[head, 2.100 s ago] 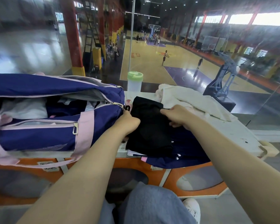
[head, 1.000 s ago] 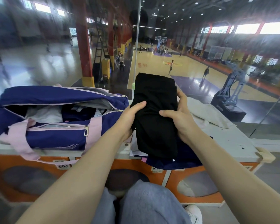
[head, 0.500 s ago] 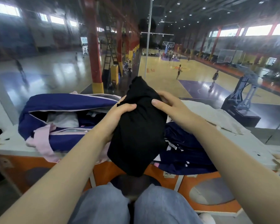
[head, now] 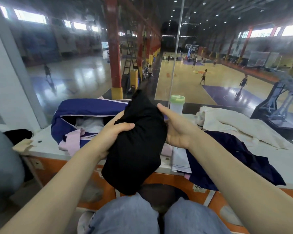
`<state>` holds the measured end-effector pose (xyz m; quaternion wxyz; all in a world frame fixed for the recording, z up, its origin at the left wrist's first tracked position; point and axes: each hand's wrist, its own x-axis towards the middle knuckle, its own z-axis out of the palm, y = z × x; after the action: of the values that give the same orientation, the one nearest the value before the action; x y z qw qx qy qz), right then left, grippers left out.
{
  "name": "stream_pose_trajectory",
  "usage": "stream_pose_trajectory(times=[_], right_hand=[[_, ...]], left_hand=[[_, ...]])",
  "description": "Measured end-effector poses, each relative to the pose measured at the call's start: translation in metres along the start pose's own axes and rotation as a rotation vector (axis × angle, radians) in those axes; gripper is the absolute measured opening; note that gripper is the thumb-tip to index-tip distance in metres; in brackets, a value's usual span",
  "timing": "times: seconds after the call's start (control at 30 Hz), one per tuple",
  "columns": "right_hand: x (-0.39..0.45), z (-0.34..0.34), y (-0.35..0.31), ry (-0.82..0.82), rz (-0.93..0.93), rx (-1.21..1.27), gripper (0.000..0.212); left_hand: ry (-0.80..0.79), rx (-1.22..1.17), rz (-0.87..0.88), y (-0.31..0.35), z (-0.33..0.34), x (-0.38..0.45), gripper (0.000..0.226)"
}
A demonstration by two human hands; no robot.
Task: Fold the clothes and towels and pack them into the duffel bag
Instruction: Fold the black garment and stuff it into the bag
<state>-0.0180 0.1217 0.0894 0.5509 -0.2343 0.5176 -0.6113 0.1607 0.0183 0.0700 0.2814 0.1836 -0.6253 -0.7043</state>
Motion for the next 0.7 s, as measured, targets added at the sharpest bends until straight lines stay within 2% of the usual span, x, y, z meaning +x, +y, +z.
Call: stream_pose_trajectory(times=[0.07, 0.13, 0.2, 0.27, 0.43, 0.53, 0.7], right_hand=[[0.01, 0.011, 0.006, 0.028, -0.028, -0.056, 0.04], [0.026, 0.02, 0.015, 0.165, -0.238, -0.138, 0.027], [0.039, 0.029, 0.021, 0.306, -0.466, -0.345, 0.023], [0.05, 0.039, 0.026, 0.407, -0.598, -0.607, 0.029], [0.076, 0.056, 0.042, 0.272, -0.813, -1.074, 0.039], [0.08, 0.06, 0.044, 0.199, -0.732, -1.195, 0.069], [0.09, 0.054, 0.023, 0.086, -0.322, -1.239, 0.104]], left_hand=[[0.028, 0.003, -0.021, -0.003, -0.01, -0.004, 0.054], [0.092, 0.044, -0.055, -0.006, -0.021, -0.006, 0.043], [0.186, 0.135, -0.099, -0.012, -0.034, -0.004, 0.033], [0.27, 0.255, -0.126, -0.018, -0.049, -0.001, 0.027], [0.406, 0.576, -0.087, -0.031, -0.068, 0.003, 0.032], [0.396, 0.683, -0.07, -0.039, -0.07, 0.003, 0.045], [0.331, 0.686, -0.053, -0.047, -0.073, 0.004, 0.044]])
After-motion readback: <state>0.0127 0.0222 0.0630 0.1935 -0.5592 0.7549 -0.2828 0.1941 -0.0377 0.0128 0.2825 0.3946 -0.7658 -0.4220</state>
